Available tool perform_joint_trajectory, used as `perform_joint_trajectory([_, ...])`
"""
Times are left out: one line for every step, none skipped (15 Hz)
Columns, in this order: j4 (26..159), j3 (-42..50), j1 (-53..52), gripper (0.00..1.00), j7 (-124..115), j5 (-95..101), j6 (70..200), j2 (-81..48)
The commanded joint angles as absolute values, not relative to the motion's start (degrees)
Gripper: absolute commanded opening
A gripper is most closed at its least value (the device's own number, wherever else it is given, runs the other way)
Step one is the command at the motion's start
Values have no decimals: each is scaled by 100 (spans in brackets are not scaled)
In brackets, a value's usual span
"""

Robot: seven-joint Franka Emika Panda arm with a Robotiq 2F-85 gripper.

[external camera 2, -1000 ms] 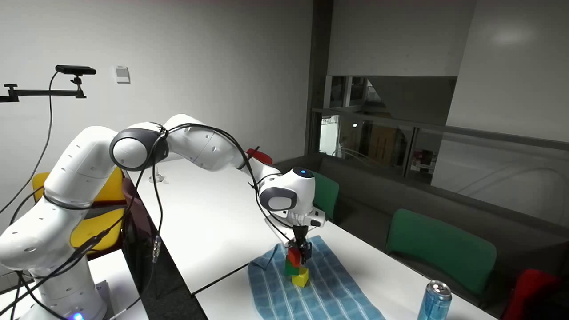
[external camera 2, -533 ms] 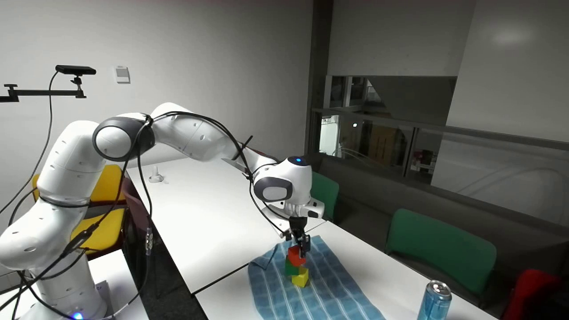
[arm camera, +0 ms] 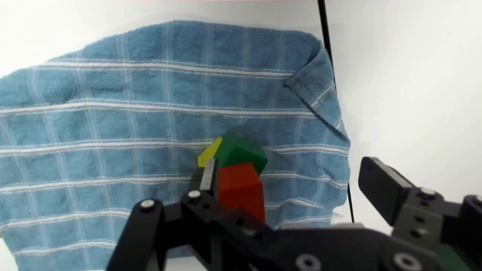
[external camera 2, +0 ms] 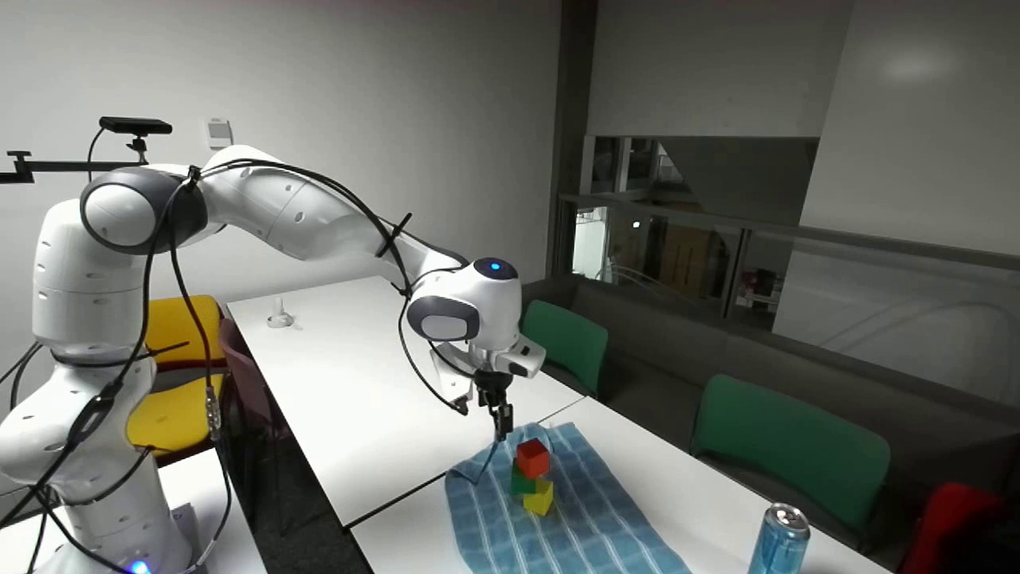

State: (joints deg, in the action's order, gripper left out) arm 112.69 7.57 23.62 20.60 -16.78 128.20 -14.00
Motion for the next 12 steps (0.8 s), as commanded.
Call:
perform_joint_trajectory([12074,875,2064,100,1654,-1789,12978,-984])
perform_joint_trajectory([12166,880,2010,100,1507,-1787,12989,-1032])
perform_joint_trajectory([12250,878,1969,100,1402,-1814,12973,-1082])
perform_joint_trajectory([12338,888,1915,100,1255,-1781,13050,-1150])
perform_joint_trajectory([12378,898,1872,100,1075,-1793,13097,-1233])
perform_joint_trajectory([12411,905,1831,100,925,-1761,13148,-1332])
perform_joint_trajectory([12447,912,1791,100,756,-1737,13244,-1416])
perform_joint_trajectory([12468,922,1759,100,609,-1721,13377,-1513])
perform_joint_trajectory([12489,911,1755,100,588,-1728,13447,-1578])
perform_joint_trajectory([12494,903,1741,100,500,-1746,13511,-1646])
perform_joint_trajectory([12386,866,1793,100,712,-1740,13314,-1641])
perform_joint_trajectory([12388,860,1789,100,662,-1740,13361,-1711])
